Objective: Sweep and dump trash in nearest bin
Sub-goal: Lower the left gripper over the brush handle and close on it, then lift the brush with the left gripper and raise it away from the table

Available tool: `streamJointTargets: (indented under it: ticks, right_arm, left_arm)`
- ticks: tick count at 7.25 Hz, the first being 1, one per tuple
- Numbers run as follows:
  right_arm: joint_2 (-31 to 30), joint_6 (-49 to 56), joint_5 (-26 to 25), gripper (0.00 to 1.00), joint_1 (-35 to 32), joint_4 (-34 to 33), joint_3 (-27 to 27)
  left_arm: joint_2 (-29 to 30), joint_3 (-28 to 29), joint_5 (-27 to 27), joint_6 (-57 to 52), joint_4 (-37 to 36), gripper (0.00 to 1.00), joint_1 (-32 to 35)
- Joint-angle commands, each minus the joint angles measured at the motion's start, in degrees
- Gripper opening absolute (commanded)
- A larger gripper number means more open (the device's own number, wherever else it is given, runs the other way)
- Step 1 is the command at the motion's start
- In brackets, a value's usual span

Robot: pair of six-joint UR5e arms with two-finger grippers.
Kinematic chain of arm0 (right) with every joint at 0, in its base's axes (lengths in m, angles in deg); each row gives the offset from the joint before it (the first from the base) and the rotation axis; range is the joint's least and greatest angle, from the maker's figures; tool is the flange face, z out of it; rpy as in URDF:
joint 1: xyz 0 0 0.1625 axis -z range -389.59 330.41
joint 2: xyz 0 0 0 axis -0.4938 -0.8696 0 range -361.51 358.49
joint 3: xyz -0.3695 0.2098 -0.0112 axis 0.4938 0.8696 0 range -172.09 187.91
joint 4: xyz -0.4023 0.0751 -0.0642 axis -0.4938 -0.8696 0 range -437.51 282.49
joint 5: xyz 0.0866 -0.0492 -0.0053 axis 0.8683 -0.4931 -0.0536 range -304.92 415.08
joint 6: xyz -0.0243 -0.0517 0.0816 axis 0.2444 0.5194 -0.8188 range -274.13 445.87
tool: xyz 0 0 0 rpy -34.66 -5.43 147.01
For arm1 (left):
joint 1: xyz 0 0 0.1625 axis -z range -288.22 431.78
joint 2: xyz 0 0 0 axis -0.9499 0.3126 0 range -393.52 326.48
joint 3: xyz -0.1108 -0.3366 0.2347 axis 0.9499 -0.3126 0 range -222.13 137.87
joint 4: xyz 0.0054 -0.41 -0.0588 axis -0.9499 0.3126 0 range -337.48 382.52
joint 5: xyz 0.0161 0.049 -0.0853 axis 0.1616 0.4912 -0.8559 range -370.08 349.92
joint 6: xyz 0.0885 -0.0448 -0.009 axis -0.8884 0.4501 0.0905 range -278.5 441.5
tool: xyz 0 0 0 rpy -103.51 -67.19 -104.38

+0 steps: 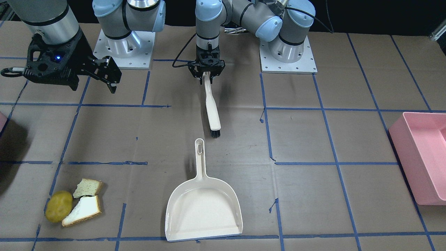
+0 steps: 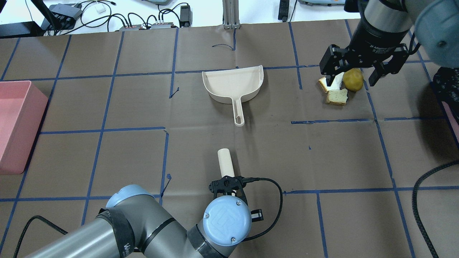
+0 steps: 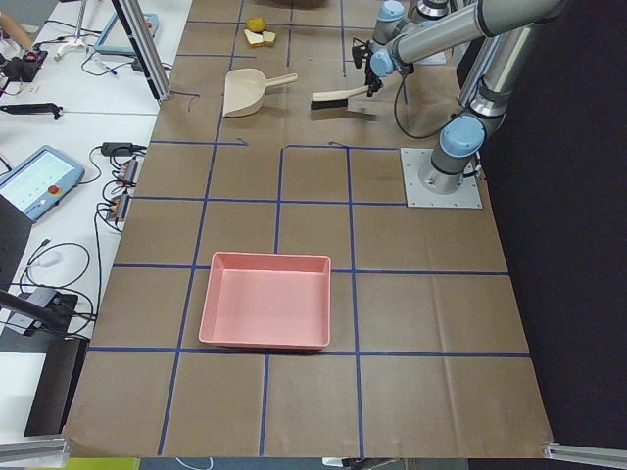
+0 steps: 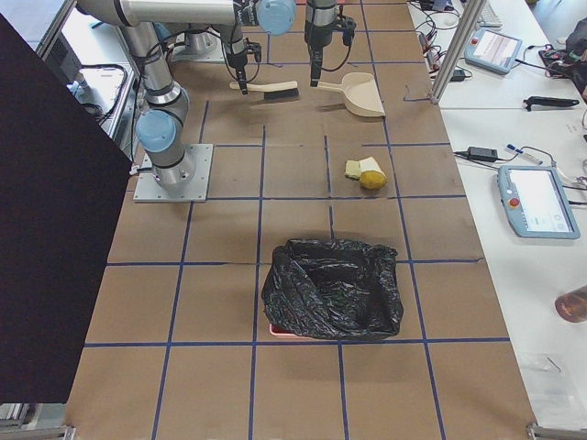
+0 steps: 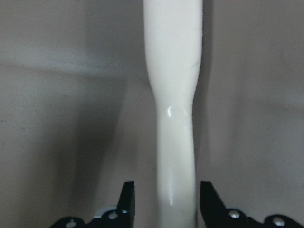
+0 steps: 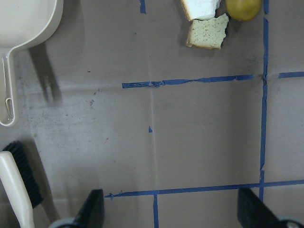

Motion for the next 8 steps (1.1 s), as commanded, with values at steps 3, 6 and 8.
streamJointTargets:
  ticks: [3, 6, 8]
  right_arm:
    - [0.00, 0.00, 0.00, 1.00, 0.00, 0.00, 0.00]
    - [0.00, 0.00, 0.00, 1.00, 0.00, 0.00, 0.00]
    - [0.00, 0.00, 0.00, 1.00, 0.00, 0.00, 0.00]
  left_arm:
    - [-1.50, 0.38, -0.98, -0.45, 0.16, 0.03, 0.18]
    - [-10.44, 1.08, 0.68, -4.20, 10.92, 0.01, -1.22]
    - [-12.67, 10.07, 3.86, -7.29, 24.43, 0.00, -5.07]
